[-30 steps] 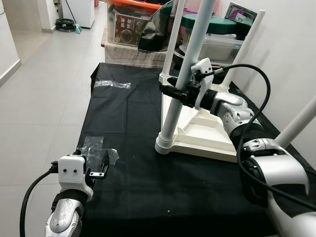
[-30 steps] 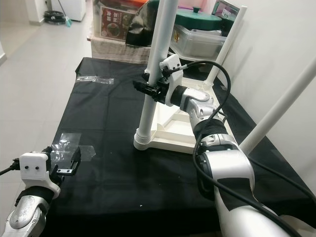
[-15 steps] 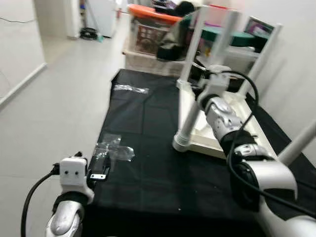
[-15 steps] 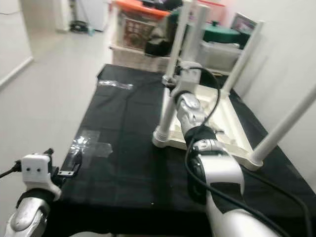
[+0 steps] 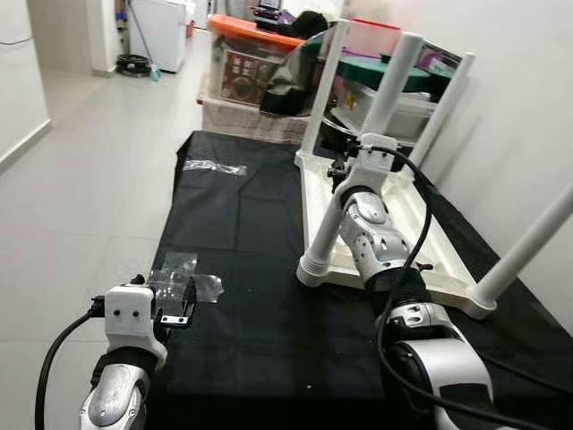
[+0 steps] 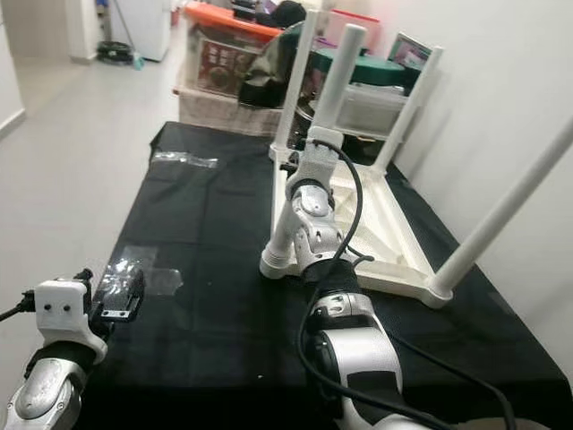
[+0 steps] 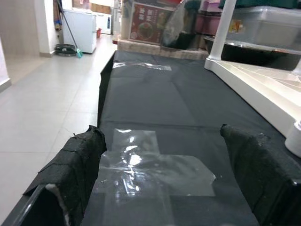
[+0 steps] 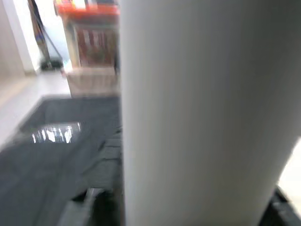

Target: Building children table

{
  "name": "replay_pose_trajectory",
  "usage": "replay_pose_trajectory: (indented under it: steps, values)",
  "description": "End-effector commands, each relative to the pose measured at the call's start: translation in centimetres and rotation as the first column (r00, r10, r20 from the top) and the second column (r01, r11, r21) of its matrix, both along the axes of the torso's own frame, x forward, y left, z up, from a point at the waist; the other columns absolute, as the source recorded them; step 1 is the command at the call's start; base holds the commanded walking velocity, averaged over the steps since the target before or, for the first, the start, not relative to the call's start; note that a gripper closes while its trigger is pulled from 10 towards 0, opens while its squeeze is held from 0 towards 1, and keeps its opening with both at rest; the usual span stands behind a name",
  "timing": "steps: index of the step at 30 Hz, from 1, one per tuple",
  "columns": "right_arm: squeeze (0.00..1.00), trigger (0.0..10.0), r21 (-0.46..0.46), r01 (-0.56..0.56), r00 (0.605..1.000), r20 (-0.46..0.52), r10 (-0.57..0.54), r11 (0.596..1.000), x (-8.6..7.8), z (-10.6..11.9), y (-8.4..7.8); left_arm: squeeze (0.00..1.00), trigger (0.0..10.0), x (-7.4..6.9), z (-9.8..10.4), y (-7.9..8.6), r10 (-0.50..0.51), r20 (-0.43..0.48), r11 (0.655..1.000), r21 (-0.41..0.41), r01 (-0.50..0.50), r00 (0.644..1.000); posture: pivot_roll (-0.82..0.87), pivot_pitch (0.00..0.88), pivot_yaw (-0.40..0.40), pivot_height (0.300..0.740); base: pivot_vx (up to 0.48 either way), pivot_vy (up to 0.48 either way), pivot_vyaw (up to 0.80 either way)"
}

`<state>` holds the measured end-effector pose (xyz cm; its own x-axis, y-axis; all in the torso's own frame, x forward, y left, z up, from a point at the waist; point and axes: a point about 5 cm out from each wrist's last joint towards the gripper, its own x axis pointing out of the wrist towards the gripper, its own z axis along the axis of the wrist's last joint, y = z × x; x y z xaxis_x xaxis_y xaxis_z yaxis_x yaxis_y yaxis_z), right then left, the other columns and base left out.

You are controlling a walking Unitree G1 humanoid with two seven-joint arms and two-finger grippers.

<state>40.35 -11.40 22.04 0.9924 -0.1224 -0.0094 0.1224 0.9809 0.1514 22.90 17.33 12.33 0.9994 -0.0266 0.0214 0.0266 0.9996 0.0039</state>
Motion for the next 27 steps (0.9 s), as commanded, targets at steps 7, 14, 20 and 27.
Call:
replay_pose_trajectory:
  steps: [7,14,20,27]
  values:
    - [0.00,10.0,0.032,-0.173,0.982,0.082,0.170,0.984,0.6,3.6,-2.7,0.00,10.0,0.0,-0.1,-0.4,-0.012,-0.005,1.000,-0.011,0.012,1.000,0.09,0.000,-0.187,0.740,0.000,0.000,0.00]
    - [0.00,10.0,-0.066,-0.655,0.720,0.248,0.648,0.753,-0.6,6.5,-3.1,0.00,10.0,0.0,-0.2,-0.5,-0.015,-0.006,1.000,-0.012,0.015,1.000,0.09,0.000,-0.187,0.740,0.000,0.000,0.00]
    - [0.00,10.0,-0.234,-0.749,0.621,0.080,0.780,0.620,-0.9,4.3,-2.8,0.00,10.0,0.1,-0.1,-0.4,-0.013,-0.005,1.000,-0.008,0.013,1.000,0.10,0.000,-0.189,0.740,0.000,0.000,0.00]
    - [0.00,6.4,-0.224,-0.814,0.538,0.055,0.841,0.536,-1.0,4.1,-1.0,0.00,10.0,0.1,0.0,-0.2,-0.012,-0.005,1.000,-0.001,0.012,1.000,0.11,0.000,-0.190,0.740,0.000,0.000,0.00]
